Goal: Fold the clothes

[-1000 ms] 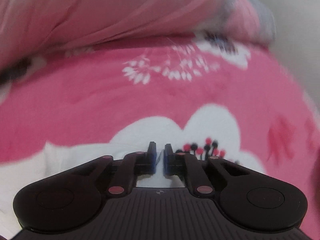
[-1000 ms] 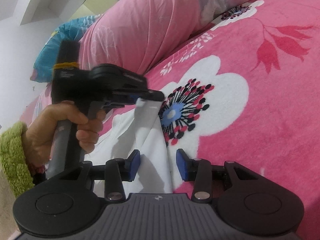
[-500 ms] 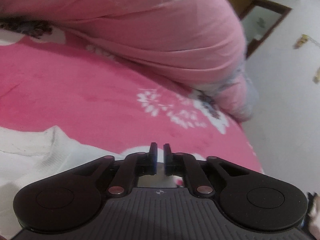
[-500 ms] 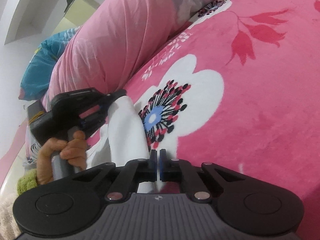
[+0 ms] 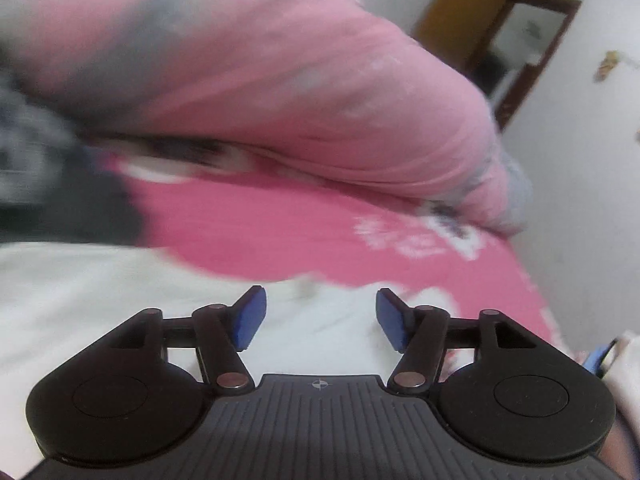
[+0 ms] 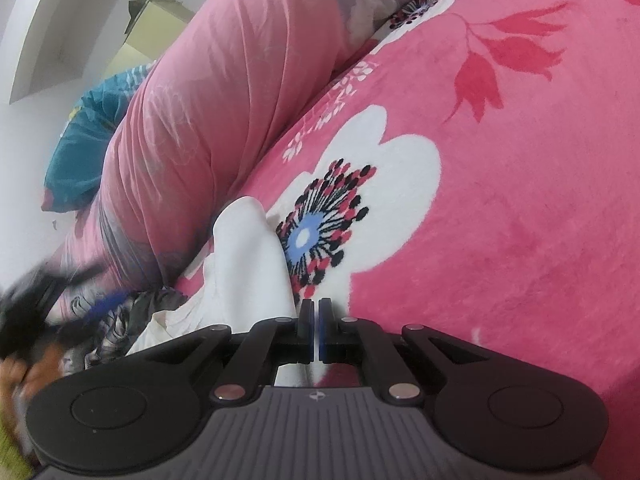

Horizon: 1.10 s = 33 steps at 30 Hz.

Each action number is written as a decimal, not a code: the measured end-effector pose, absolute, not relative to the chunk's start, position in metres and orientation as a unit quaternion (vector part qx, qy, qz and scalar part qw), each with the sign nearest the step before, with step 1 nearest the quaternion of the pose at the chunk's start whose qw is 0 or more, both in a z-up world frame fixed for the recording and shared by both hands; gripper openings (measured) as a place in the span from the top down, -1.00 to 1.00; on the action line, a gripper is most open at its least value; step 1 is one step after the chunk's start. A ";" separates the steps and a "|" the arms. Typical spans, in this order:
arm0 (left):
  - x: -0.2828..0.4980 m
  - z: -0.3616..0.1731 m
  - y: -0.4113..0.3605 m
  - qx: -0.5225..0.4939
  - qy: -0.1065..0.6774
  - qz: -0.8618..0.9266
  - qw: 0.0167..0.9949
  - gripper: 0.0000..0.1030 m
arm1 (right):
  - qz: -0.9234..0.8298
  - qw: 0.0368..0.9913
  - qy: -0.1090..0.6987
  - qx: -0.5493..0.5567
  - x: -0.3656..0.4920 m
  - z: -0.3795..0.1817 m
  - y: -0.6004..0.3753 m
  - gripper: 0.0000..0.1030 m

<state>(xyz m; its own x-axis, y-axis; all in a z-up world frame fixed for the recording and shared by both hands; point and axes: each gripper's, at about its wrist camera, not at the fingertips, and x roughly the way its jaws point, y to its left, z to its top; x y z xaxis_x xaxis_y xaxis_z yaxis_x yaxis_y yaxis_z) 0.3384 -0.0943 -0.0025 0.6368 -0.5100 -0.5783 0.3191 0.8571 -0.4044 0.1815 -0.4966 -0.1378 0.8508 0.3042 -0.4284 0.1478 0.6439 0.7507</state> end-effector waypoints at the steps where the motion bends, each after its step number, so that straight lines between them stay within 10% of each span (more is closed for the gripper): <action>1: 0.323 0.000 -0.069 -0.126 0.360 -0.208 0.900 -0.21 | 0.045 0.865 0.269 0.421 0.182 -0.138 -0.497 1.00; 20: 0.248 -0.099 0.042 -0.061 0.356 -0.140 0.922 -0.21 | 0.047 0.864 0.257 0.431 0.178 -0.141 -0.498 0.98; 25: 0.238 -0.103 0.038 -0.028 0.329 -0.158 0.931 0.76 | 0.030 0.877 0.261 0.402 0.179 -0.136 -0.491 0.98; 33: 0.195 -0.071 0.067 -0.166 0.295 -0.247 0.908 0.87 | 0.017 0.884 0.266 0.385 0.181 -0.134 -0.488 0.99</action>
<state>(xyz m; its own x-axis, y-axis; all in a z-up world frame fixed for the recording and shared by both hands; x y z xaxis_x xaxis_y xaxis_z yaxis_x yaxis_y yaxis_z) 0.1954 0.0669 -0.0706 0.7041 -0.5465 -0.4535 0.3506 0.8228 -0.4473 0.1805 -0.4880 -0.1336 0.8581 0.2350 -0.4565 0.1746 0.7026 0.6899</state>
